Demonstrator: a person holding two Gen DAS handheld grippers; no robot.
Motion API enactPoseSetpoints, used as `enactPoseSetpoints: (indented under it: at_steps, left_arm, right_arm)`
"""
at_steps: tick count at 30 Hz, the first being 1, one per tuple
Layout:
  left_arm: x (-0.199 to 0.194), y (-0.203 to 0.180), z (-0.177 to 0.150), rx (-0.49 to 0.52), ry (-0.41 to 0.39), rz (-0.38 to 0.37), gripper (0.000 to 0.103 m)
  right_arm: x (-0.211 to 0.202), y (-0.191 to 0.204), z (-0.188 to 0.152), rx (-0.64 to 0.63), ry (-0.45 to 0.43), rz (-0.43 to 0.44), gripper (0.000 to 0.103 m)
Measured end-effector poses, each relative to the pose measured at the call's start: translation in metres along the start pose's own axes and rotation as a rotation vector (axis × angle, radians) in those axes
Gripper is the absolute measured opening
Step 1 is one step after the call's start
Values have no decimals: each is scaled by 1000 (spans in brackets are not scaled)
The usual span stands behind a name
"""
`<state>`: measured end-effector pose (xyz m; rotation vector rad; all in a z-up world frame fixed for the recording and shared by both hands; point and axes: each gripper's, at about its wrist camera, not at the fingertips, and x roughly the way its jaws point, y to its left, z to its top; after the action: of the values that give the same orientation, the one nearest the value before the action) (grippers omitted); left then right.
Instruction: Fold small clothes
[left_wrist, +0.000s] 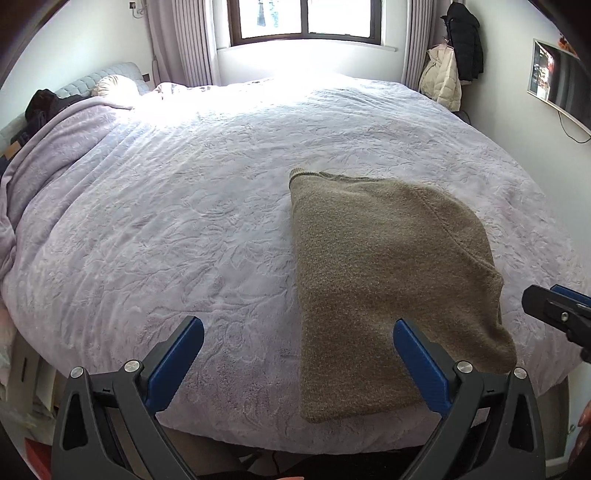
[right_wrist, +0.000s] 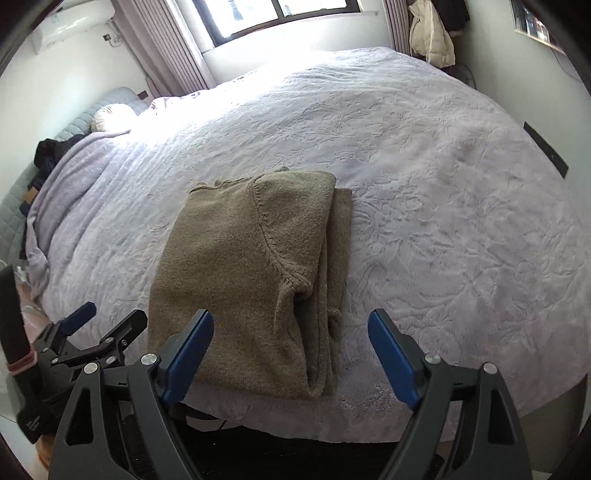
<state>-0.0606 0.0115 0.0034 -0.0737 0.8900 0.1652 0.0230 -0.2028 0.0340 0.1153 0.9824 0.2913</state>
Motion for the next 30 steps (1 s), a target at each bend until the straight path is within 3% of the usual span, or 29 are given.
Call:
enactPoseSetpoints:
  at_steps: [14,15,17,30]
  left_arm:
    - [5,1,0,1,45,-9,103]
    - [5,1,0,4,44,-9,103]
    - [6,0,0,9,44,-9,103]
    - [11,0,0,13,55,-6,103]
  right_arm:
    - [4,3,1,-6,4,-50,88]
    - [5,3,0,-7,6,-52,89]
    - [6,3,-1,-11,5,-60,103]
    - [10,2,0,-6,9,-68,103]
